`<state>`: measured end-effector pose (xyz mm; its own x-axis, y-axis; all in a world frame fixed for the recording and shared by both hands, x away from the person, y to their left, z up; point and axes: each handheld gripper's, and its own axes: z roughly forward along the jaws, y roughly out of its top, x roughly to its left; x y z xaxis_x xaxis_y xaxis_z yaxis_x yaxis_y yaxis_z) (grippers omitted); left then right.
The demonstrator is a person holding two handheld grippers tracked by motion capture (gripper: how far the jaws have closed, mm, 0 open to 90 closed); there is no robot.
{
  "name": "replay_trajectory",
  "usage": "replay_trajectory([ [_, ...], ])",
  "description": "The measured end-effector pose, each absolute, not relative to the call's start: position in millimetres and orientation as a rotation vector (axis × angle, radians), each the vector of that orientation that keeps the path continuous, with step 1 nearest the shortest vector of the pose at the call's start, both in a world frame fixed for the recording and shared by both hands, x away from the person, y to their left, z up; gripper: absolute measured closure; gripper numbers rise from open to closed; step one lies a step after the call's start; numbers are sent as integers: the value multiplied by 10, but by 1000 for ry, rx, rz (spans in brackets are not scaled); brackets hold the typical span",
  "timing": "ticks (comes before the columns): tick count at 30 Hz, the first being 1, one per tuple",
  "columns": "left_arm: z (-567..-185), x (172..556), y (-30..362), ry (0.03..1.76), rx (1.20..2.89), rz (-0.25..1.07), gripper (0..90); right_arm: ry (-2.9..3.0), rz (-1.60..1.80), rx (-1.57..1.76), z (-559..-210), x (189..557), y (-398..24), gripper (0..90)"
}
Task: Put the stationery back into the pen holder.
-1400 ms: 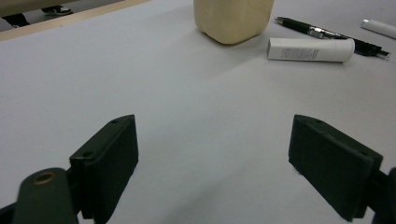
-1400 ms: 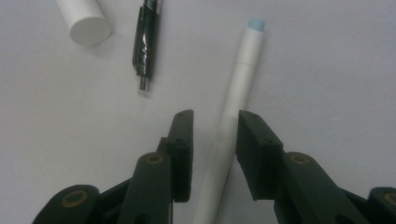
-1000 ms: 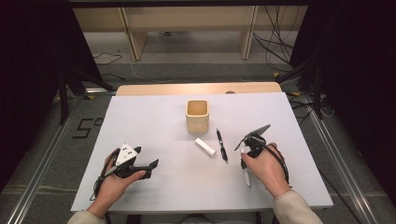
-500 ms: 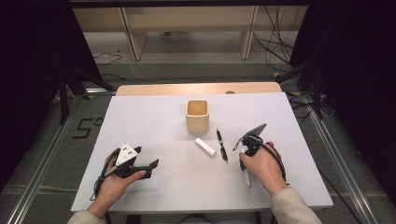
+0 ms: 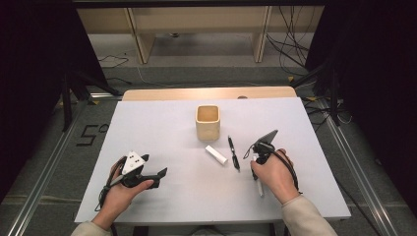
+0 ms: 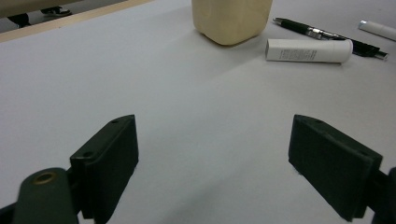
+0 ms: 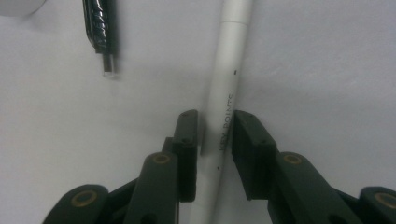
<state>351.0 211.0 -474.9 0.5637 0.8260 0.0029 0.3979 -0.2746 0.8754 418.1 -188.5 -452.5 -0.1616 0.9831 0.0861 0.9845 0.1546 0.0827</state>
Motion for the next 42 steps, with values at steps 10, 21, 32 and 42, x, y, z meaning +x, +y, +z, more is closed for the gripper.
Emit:
replay_trajectory([
  [10, -4748, 3508, 2111, 991, 1886, 591, 157, -2367, -151, -2051, -4531, 4198, -1880, 777],
  [21, -4748, 3508, 2111, 991, 1888, 591, 157, -2346, -144, -2070, -4534, 4209, -1885, 790],
  [32, -4750, 3507, 2112, 990, 1889, 591, 157, -2327, -175, -2055, -4528, 4212, -1929, 793],
  [42, -4750, 3507, 2116, 991, 1890, 592, 158, -2332, -251, -2025, -4479, 4199, -1968, 795],
])
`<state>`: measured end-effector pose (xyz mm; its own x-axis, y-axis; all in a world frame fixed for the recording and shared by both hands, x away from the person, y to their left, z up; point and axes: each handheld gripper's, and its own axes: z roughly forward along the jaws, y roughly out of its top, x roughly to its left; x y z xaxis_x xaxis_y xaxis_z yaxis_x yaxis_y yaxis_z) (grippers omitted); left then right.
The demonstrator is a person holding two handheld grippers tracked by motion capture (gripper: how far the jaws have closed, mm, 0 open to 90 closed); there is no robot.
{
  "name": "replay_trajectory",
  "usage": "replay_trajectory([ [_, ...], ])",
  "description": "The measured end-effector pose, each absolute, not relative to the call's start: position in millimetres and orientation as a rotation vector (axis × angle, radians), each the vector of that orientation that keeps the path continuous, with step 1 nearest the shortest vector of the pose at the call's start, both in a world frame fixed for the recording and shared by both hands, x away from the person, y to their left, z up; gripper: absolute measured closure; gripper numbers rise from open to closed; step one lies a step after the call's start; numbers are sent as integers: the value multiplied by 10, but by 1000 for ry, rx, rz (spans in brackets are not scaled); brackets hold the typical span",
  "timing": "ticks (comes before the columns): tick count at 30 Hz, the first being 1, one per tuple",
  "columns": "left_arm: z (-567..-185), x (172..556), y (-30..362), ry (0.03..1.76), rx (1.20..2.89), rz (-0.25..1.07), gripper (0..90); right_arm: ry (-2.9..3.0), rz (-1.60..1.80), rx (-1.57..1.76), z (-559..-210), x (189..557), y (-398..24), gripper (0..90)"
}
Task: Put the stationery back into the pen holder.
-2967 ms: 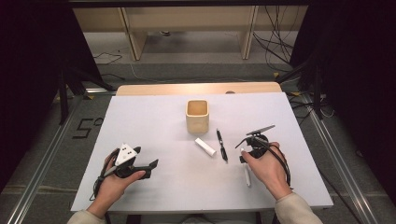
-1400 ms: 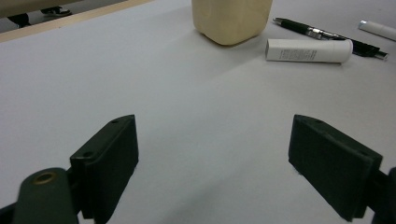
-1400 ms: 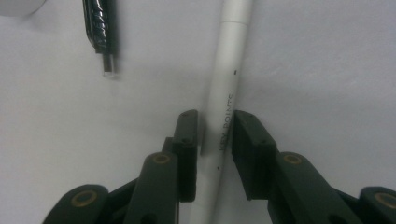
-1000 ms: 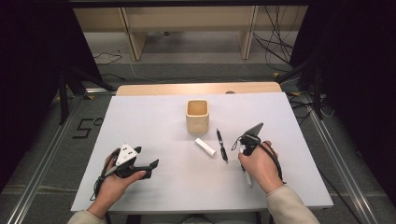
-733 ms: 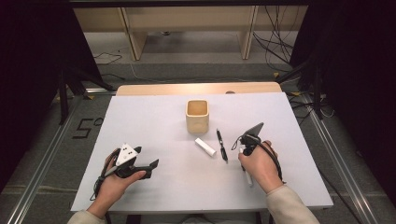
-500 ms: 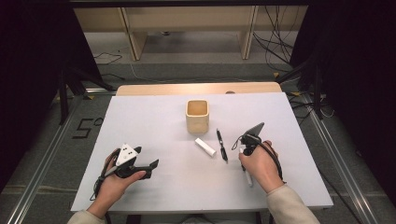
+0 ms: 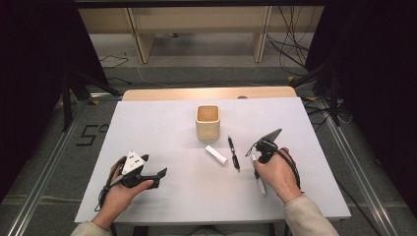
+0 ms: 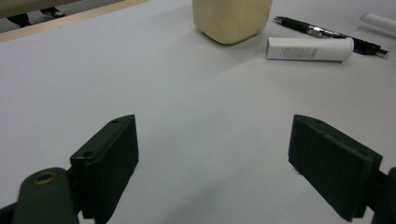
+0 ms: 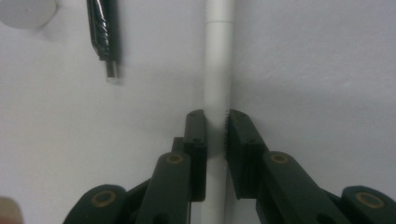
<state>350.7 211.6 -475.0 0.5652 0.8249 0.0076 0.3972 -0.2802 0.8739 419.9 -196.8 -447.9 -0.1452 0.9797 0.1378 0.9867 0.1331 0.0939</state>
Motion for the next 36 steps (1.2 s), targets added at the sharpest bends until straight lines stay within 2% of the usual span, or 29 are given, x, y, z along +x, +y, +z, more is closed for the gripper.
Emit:
replay_trajectory([
  [18, -4749, 3506, 2120, 991, 1890, 597, 158, -2606, -650, -1952, -4277, 4123, -2047, 794],
  [36, -4745, 3505, 2123, 991, 1885, 602, 158, -2702, -1042, -1860, -4243, 4061, -2118, 795],
])
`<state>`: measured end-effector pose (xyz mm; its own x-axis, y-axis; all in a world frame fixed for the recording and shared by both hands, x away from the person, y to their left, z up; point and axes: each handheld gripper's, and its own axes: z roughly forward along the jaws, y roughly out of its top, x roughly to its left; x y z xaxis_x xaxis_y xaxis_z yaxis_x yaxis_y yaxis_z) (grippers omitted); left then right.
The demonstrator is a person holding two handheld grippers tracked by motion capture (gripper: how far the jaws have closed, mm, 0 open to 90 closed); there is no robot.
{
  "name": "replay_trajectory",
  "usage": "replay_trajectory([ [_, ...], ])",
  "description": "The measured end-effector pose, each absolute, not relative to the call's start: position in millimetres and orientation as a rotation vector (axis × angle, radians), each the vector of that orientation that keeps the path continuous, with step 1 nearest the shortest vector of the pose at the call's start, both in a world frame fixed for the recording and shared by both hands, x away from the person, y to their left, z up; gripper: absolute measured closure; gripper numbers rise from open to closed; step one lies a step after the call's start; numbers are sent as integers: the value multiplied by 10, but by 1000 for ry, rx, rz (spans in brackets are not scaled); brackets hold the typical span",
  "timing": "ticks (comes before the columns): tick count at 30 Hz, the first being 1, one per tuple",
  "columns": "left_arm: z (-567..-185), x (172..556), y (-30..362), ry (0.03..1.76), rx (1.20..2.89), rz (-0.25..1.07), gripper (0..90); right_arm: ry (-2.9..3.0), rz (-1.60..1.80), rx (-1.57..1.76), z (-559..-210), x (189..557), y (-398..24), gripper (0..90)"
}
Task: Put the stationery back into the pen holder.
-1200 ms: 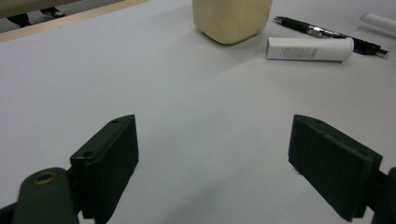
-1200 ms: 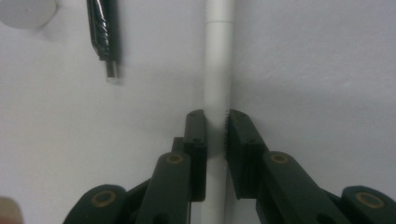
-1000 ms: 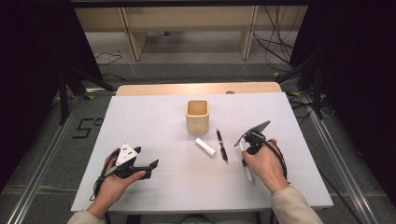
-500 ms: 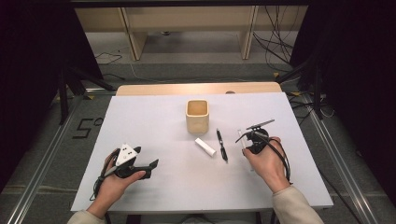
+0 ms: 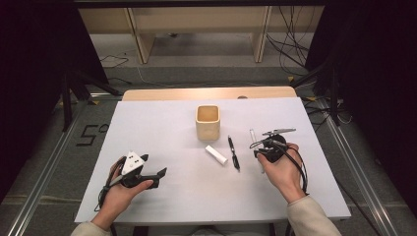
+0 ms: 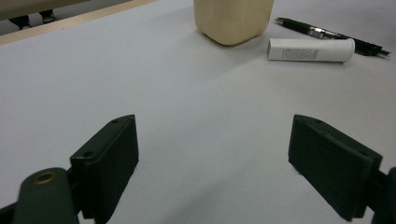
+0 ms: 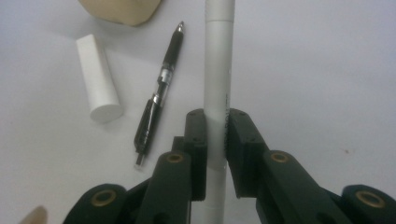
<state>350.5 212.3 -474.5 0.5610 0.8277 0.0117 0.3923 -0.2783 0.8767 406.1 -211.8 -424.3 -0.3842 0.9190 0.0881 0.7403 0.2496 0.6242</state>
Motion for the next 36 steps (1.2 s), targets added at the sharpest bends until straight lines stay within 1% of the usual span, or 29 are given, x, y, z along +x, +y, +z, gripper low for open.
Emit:
replay_trajectory([
  [10, -4741, 3500, 2132, 990, 1887, 603, 160, 2155, 1054, 1423, -4233, 4020, -2183, 794],
  [23, -4743, 3503, 2130, 991, 1886, 600, 161, 2058, 1223, 1259, -4194, 4010, -2187, 794],
  [36, -4748, 3509, 2126, 997, 1882, 601, 161, 1998, 1375, 1195, -4173, 4052, -2159, 794],
])
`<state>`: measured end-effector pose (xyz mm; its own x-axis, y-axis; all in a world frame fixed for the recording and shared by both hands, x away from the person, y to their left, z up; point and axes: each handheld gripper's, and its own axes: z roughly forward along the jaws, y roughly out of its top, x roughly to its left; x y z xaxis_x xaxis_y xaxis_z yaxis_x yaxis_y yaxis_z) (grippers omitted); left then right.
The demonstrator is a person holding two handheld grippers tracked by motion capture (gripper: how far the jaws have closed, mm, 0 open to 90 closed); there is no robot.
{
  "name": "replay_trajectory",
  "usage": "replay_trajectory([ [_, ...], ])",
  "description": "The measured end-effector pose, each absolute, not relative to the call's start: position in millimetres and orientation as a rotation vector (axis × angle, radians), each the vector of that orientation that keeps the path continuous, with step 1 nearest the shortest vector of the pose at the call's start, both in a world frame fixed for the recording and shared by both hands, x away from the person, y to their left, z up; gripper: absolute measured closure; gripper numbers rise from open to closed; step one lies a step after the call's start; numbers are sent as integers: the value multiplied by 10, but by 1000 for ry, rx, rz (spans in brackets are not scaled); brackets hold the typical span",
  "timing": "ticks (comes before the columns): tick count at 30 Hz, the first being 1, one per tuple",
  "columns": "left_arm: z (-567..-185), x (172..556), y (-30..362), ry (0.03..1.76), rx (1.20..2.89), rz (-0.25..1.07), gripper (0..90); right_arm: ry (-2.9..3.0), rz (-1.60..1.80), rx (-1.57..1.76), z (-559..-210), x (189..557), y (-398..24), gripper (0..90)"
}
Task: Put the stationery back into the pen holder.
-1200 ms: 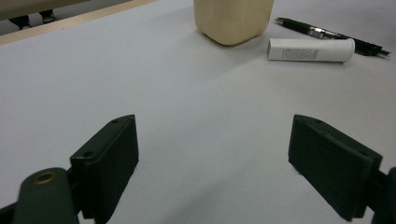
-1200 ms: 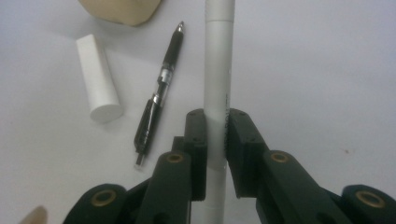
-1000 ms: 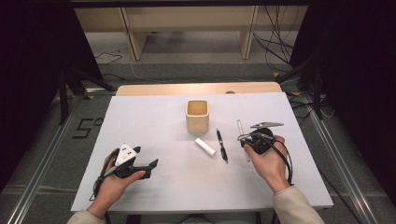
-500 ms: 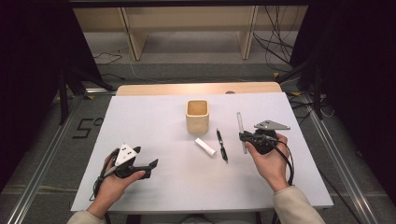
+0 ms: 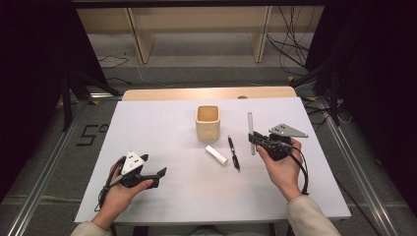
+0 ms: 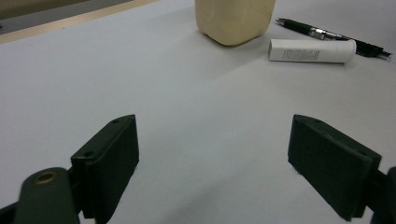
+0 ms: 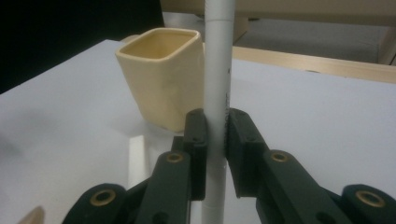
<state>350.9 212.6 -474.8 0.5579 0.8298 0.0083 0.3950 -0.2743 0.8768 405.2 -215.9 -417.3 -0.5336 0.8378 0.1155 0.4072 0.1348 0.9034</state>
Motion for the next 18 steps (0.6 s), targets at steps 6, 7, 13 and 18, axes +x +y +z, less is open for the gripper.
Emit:
replay_trajectory([
  [6, -4750, 3511, 2126, 997, 1882, 599, 162, 1977, 1418, 1157, -4131, 4098, -2093, 794],
  [7, -4750, 3511, 2125, 998, 1882, 600, 162, 1977, 1418, 1157, -4131, 4098, -2093, 794],
  [13, -4749, 3512, 2124, 997, 1882, 603, 162, 1973, 1438, 1133, -4094, 4153, -2012, 794],
  [18, -4750, 3512, 2121, 997, 1883, 603, 162, 1968, 1451, 1127, -4072, 4180, -1990, 794],
])
